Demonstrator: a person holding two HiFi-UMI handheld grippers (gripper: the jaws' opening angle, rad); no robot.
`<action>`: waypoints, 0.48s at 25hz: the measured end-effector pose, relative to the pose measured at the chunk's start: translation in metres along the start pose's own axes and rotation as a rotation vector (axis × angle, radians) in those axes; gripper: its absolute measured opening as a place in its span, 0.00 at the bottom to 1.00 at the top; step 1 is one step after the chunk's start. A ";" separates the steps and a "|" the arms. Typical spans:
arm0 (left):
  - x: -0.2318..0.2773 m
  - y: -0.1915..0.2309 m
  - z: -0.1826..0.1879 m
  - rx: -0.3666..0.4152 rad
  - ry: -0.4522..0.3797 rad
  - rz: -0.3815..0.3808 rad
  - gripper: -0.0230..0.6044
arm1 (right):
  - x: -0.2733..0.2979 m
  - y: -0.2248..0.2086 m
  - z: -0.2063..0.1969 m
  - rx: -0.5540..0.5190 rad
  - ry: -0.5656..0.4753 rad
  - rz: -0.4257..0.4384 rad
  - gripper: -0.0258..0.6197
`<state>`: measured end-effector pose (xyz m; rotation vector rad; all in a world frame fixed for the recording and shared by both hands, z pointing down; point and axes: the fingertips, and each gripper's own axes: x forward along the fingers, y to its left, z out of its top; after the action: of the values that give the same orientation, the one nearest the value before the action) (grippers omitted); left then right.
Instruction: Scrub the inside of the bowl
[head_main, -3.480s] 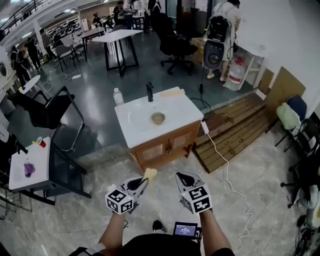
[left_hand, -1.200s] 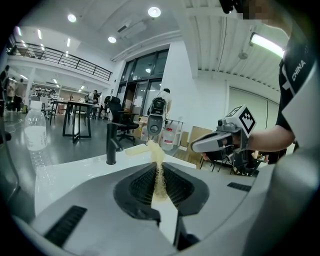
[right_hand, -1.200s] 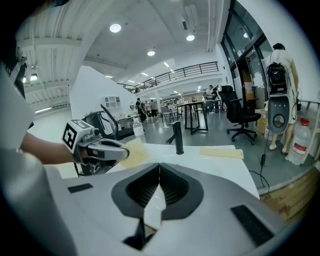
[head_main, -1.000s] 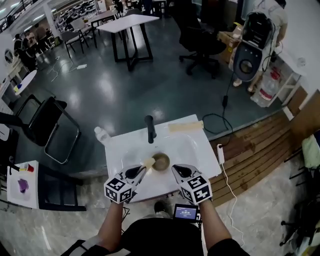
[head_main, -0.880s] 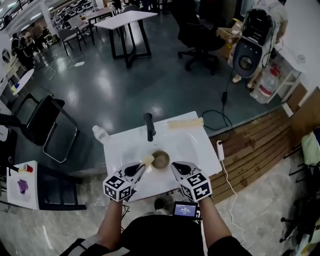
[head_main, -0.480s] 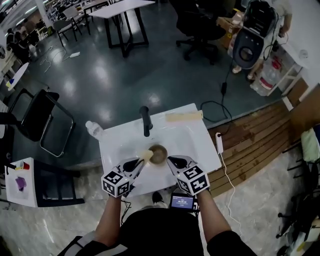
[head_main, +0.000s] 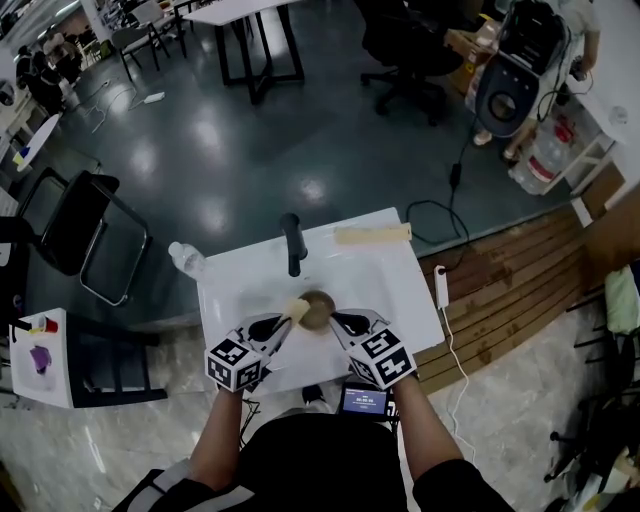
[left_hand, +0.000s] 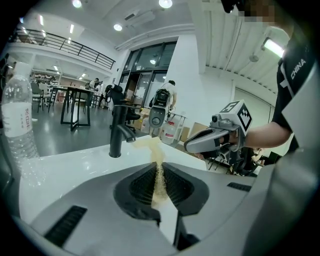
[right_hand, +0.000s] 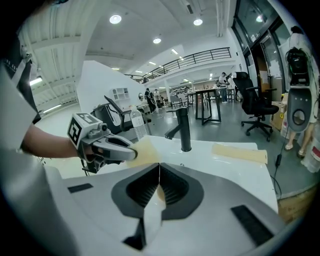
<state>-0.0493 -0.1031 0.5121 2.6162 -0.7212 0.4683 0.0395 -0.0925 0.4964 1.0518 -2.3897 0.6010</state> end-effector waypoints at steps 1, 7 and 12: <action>0.000 0.001 -0.001 -0.004 0.005 0.001 0.08 | 0.001 0.000 0.000 -0.001 0.003 0.004 0.05; 0.007 0.008 -0.008 0.010 0.059 0.006 0.08 | 0.011 -0.009 -0.012 -0.003 0.063 0.055 0.06; 0.023 0.021 -0.019 0.062 0.166 0.013 0.08 | 0.033 -0.026 -0.036 -0.009 0.177 0.094 0.06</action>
<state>-0.0457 -0.1206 0.5437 2.5924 -0.6799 0.7135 0.0476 -0.1069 0.5494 0.8487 -2.2935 0.6859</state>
